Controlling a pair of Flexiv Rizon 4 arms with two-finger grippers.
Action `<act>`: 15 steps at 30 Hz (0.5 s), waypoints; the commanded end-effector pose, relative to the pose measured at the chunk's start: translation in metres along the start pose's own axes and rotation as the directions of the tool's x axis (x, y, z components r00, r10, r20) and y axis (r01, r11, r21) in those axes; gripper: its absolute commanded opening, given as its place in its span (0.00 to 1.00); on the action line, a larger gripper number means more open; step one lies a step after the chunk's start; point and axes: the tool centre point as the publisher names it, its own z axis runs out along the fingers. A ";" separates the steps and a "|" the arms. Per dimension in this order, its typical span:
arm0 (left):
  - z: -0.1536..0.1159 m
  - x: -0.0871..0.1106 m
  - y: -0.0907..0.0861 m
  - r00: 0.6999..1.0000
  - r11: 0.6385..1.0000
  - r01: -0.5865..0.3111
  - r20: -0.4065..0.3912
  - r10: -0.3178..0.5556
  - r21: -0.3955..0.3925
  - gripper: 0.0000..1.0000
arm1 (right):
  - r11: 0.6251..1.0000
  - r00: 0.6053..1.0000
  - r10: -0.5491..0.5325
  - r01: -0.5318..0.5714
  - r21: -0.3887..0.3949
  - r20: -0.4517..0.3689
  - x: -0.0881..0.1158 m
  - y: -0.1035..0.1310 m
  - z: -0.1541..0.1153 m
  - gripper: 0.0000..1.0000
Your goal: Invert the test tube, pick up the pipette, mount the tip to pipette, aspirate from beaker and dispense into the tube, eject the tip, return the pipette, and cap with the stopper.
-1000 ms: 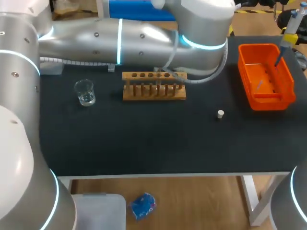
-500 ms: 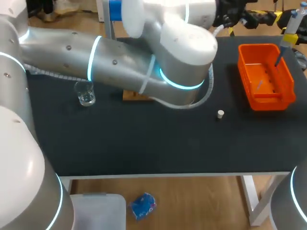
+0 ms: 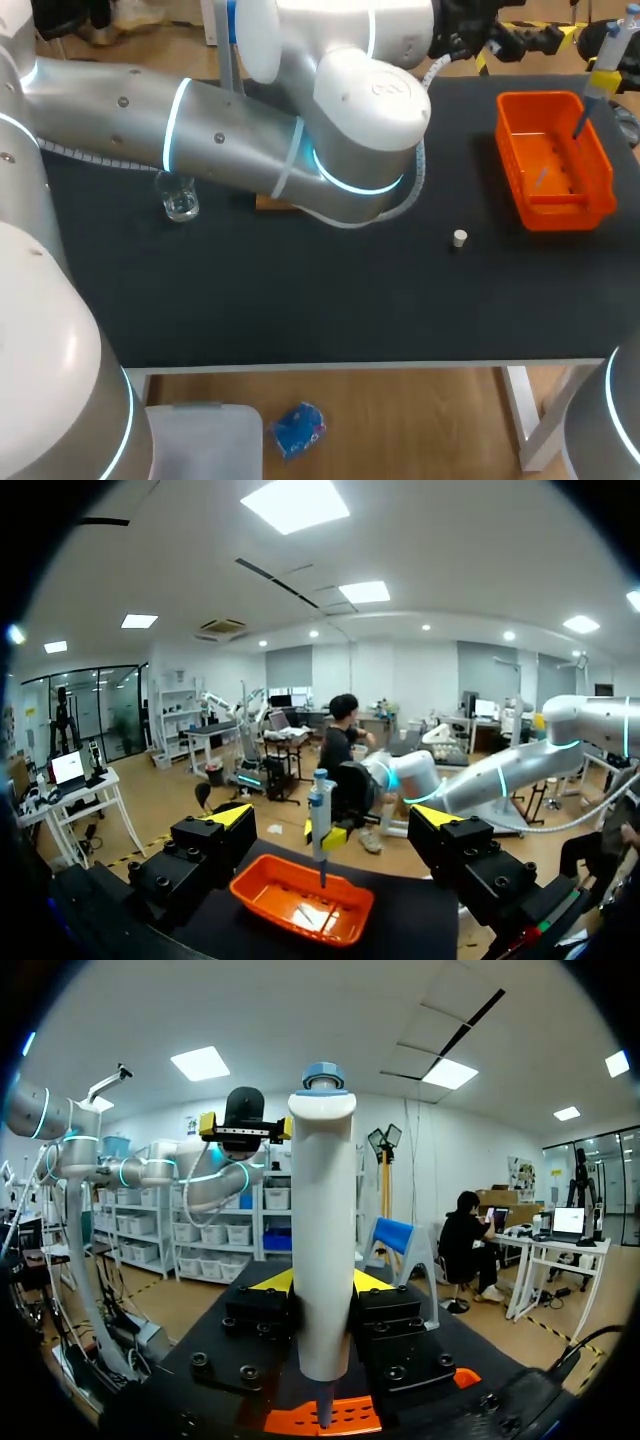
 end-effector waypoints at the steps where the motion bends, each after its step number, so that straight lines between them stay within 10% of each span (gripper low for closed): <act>1: -0.020 -0.003 0.008 0.998 0.992 -0.018 -0.059 0.025 0.122 1.00 | 1.000 1.000 -0.008 0.008 0.008 -0.018 0.005 0.002 0.006 0.00; 15: -0.114 0.002 0.037 0.995 0.987 0.016 -0.103 0.001 0.163 1.00 | 0.998 0.982 -0.061 0.059 -0.016 -0.178 0.068 0.010 0.082 0.00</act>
